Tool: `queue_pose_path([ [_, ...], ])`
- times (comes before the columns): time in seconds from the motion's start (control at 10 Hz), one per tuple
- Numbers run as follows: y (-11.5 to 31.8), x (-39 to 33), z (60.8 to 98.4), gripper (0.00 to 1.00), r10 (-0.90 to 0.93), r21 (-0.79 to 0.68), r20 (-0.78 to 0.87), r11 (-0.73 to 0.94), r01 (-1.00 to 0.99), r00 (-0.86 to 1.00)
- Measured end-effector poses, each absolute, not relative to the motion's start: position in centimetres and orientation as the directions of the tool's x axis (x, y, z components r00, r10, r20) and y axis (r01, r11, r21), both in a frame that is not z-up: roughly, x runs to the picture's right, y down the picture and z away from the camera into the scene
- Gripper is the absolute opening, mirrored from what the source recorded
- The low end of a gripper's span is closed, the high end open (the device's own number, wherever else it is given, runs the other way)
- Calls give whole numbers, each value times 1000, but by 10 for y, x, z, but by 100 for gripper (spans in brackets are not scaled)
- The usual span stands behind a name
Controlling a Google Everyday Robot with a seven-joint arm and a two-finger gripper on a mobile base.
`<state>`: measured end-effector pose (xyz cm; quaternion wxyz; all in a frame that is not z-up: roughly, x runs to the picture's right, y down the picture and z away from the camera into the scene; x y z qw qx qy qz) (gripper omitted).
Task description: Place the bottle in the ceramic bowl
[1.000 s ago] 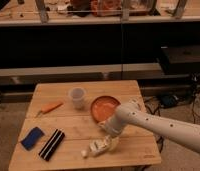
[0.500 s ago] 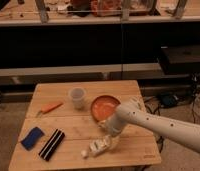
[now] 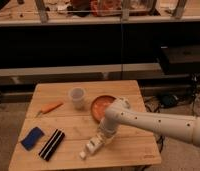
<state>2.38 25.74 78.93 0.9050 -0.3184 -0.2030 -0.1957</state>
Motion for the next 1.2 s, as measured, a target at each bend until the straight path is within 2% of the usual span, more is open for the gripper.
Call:
queue_pose_path([
  [0.1,257,24,789,7,-228,-496,491,721,485,841],
  [0.2,256,24,789,1,-229,-493,494,721,487,839],
  [1.2,231,25,786,0,-231,-473,478,745,470,848],
])
